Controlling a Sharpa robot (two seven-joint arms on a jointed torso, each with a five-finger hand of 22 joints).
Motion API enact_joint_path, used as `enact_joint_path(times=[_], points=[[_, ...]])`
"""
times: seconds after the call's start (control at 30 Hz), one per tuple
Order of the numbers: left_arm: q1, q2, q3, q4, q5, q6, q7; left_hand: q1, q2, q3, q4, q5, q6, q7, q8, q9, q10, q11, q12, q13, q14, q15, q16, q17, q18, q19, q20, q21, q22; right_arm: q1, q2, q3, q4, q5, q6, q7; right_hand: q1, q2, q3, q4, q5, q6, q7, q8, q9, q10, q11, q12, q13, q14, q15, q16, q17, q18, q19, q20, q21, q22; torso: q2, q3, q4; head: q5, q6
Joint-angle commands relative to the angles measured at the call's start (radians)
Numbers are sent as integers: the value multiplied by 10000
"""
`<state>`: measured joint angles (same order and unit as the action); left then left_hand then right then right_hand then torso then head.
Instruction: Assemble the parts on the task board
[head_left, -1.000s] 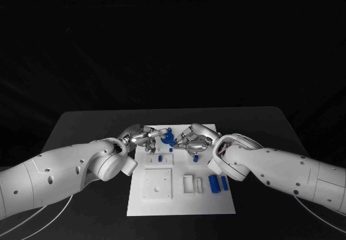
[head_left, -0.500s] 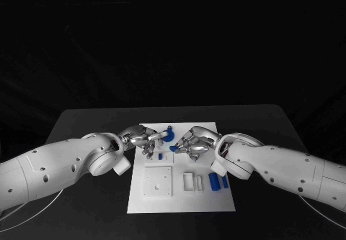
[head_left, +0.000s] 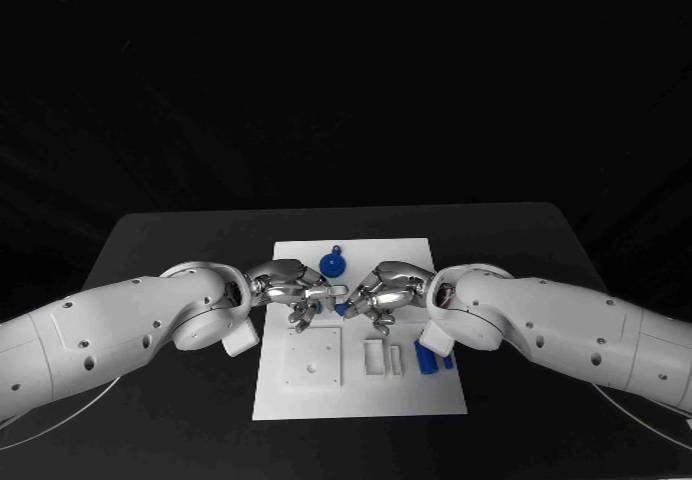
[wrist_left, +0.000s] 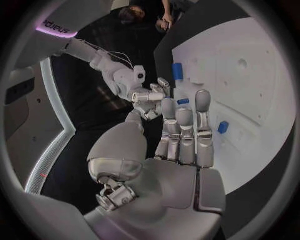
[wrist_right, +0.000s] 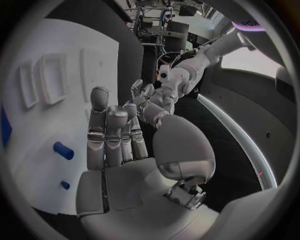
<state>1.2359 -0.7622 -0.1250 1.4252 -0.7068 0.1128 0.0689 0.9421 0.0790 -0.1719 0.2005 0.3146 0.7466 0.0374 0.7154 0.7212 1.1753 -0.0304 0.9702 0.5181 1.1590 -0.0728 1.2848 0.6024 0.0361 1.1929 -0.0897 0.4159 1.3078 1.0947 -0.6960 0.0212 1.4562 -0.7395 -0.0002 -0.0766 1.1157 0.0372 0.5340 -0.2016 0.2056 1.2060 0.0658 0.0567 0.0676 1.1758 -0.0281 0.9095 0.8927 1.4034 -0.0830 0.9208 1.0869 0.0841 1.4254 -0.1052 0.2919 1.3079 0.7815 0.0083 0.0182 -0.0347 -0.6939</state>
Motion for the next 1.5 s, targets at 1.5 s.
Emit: enact_joint_path(times=[1.5], points=[[11,-90,-2,177,-1305,1515,91,445,457,215,-1328,721,509,50,-1078,-271,-216,59,-435,-179,-278,78,-23,-208,-39,-148,74,-255,188,0,17,0,-118,1711,1990,-656,-42,142,-121,-95,222,49,3,71,24,-72,29,-27,110,-61,27,11,63,-197,-150,37,25,267,8,21,-3,23,-203]])
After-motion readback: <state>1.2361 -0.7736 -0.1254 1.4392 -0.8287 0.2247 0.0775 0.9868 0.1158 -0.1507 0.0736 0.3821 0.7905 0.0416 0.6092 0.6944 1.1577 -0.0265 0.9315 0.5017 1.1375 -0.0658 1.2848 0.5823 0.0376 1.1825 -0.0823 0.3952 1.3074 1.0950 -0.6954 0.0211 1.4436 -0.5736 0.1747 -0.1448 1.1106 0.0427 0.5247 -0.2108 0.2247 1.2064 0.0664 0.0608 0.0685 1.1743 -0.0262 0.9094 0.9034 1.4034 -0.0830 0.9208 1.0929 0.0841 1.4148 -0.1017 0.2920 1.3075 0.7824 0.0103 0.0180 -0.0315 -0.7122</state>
